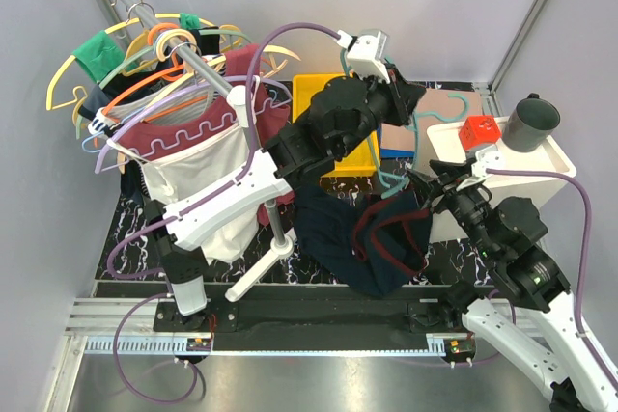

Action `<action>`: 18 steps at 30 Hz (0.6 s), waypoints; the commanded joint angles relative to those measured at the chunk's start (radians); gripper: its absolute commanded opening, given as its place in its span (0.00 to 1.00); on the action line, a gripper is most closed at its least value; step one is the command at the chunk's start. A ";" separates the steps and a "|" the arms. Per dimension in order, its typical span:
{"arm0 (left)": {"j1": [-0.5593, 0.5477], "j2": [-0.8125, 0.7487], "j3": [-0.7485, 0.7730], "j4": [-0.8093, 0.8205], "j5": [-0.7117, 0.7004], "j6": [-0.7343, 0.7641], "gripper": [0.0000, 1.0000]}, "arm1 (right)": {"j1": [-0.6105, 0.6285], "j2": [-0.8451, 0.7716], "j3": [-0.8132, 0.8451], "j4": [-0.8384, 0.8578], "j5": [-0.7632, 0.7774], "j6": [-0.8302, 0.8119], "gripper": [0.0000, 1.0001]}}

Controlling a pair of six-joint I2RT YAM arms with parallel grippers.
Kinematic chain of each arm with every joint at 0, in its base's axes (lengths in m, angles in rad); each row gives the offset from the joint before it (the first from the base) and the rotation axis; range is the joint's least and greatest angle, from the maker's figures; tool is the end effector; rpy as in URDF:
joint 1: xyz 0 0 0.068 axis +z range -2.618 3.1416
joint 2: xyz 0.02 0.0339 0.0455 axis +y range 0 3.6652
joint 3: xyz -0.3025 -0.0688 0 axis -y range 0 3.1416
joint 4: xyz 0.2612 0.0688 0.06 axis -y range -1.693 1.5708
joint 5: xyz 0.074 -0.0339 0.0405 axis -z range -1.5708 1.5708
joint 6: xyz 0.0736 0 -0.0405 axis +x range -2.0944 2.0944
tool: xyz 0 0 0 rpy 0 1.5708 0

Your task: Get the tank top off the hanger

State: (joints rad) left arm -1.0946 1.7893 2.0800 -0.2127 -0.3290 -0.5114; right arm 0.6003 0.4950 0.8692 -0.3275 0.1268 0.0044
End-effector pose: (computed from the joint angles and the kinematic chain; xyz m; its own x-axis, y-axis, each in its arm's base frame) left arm 0.2328 -0.3996 0.5523 -0.3082 -0.4128 -0.8571 0.6222 0.5941 -0.5099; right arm 0.1058 0.0612 0.4154 0.0365 0.0303 -0.9989 -0.4563 0.8898 0.0103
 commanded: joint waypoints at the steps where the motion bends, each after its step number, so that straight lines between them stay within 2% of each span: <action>1: 0.033 -0.044 0.009 0.238 0.031 0.161 0.00 | 0.004 -0.044 0.022 -0.008 0.056 -0.011 0.70; 4: 0.050 -0.042 0.043 0.243 0.027 0.162 0.00 | 0.003 -0.064 0.039 -0.044 0.062 0.019 0.74; 6: 0.056 -0.048 0.067 0.228 0.022 0.128 0.00 | 0.003 -0.073 0.054 -0.062 0.034 0.006 0.80; 9: 0.074 -0.060 0.100 0.176 0.050 -0.013 0.00 | 0.004 -0.101 0.068 -0.065 -0.051 0.000 0.86; 11: 0.082 -0.071 0.094 0.174 0.102 -0.134 0.00 | 0.004 -0.119 0.083 -0.073 -0.085 0.000 0.88; 18: 0.084 -0.129 -0.003 0.266 0.244 -0.285 0.00 | 0.004 -0.179 0.103 -0.093 -0.062 0.042 0.88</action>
State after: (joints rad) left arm -1.0142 1.7454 2.1181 -0.0647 -0.1974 -0.6697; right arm 0.6003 0.3401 0.9287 -0.4137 0.0837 0.0235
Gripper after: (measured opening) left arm 0.094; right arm 0.875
